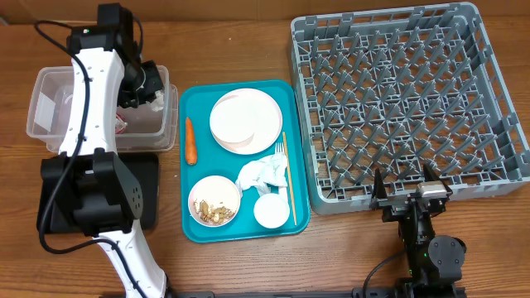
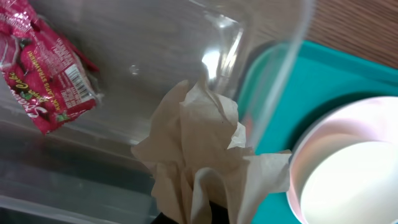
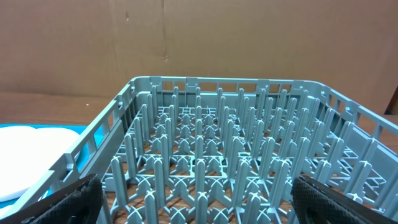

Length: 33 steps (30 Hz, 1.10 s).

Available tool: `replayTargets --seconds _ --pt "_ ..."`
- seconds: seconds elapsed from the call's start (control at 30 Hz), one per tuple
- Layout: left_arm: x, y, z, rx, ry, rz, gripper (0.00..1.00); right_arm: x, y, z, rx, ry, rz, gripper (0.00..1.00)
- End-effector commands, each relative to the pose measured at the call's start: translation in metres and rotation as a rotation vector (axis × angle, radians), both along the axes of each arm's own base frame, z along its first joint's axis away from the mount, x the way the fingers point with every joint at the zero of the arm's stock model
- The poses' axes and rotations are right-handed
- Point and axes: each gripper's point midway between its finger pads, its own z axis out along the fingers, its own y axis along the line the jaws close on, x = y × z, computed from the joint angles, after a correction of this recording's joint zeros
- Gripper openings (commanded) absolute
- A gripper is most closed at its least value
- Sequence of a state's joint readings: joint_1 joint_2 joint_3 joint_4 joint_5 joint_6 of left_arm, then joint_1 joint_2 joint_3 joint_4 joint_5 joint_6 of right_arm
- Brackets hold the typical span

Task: Sort waste into correct bins and load items into the dishwasher
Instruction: 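Carry the tissue left and release it into the clear bin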

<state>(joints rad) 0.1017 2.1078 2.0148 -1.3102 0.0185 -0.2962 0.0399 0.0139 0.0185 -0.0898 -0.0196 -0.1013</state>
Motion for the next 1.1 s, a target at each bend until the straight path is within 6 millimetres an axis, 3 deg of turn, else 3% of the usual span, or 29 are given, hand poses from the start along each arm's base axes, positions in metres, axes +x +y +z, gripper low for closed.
replayTargets --seconds 0.0,0.3,0.67,0.77,0.87,1.07 --pt "-0.002 0.008 -0.014 -0.007 0.037 0.041 0.07 0.000 -0.001 -0.002 0.000 -0.004 -0.002 1.00" --pt "-0.005 0.013 -0.028 -0.004 0.068 0.050 0.17 0.000 -0.001 -0.002 0.000 -0.004 -0.002 1.00" --pt "-0.013 0.021 -0.045 0.047 0.101 0.056 0.18 0.000 -0.001 -0.002 0.000 -0.004 -0.002 1.00" --pt "-0.014 0.024 -0.052 0.064 0.106 0.058 0.25 0.000 -0.001 -0.002 0.000 -0.004 -0.002 1.00" --pt "-0.017 0.025 -0.058 0.065 0.118 0.059 0.25 0.000 -0.001 -0.002 0.000 -0.004 -0.002 1.00" --pt "-0.019 0.025 -0.059 0.065 0.124 0.055 0.25 0.000 -0.001 -0.002 0.000 -0.004 -0.002 1.00"
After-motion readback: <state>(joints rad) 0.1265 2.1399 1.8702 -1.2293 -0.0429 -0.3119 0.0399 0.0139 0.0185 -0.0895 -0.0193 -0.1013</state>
